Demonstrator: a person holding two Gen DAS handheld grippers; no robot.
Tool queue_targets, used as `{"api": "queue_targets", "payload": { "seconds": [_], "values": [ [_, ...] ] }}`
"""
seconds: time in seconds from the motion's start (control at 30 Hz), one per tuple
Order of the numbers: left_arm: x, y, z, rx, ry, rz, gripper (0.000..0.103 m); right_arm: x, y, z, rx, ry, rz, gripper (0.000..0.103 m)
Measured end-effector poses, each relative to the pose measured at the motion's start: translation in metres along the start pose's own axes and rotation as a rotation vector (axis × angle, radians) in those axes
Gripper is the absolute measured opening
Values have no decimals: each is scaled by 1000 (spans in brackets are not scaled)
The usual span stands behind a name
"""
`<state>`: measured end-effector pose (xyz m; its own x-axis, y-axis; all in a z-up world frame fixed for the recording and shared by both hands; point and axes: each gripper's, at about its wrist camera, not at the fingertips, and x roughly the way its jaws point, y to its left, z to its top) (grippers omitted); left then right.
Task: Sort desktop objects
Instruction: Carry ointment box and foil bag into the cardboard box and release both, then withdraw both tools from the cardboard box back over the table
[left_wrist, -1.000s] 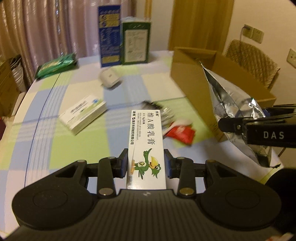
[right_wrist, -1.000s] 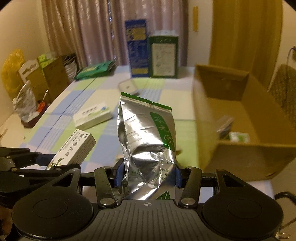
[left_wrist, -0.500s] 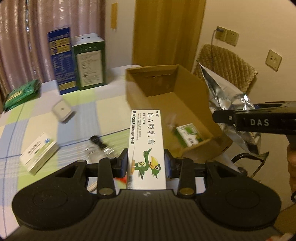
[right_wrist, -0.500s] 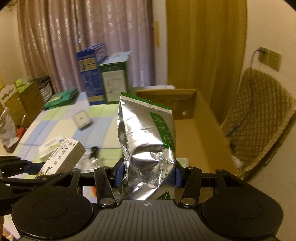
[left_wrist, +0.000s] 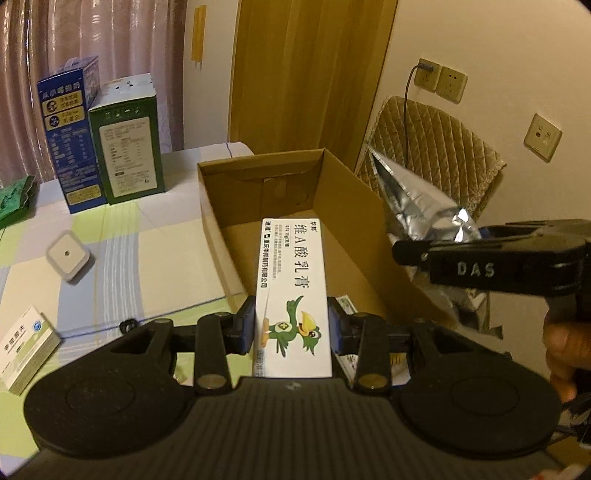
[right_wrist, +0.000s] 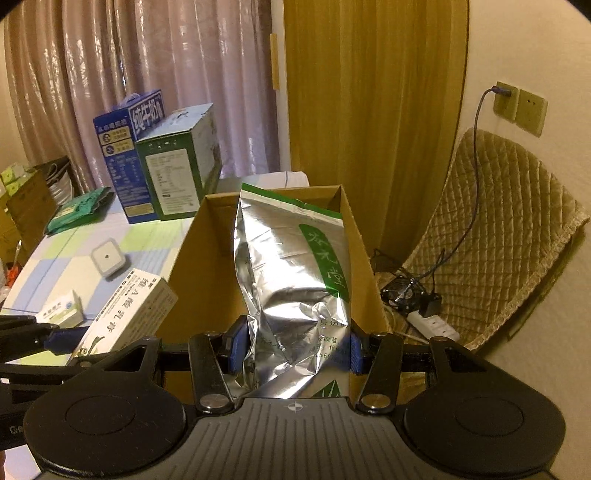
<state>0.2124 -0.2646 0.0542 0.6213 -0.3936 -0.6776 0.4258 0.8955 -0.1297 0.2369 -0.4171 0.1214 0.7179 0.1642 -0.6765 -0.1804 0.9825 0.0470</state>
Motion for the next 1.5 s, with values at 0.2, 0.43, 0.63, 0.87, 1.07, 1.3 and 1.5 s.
{"api": "queue_targets", "payload": {
  "seconds": [0.2,0.43,0.63,0.87,1.07,1.3,1.5],
  "values": [
    [17,-2,9,-12,-1,-19,33,20,-6,8,6,15,5,49],
    [39,-5,12,-33,6,-42,33,30,-17,8,25,27,0,49],
    [38,1,5,-35,-1,-26,35,33,-25,5,43,37,-2,49],
    [27,12,-7,-48,-3,1,35,35,-24,3,40,44,0,49],
    [24,16,-8,-51,-8,7,36,39,-17,5,32,47,2,49],
    [19,26,-14,-71,-9,18,38,33,-15,10,58,-9,9,83],
    [11,31,-22,-79,-7,18,41,22,-10,5,62,-11,12,86]
  ]
}}
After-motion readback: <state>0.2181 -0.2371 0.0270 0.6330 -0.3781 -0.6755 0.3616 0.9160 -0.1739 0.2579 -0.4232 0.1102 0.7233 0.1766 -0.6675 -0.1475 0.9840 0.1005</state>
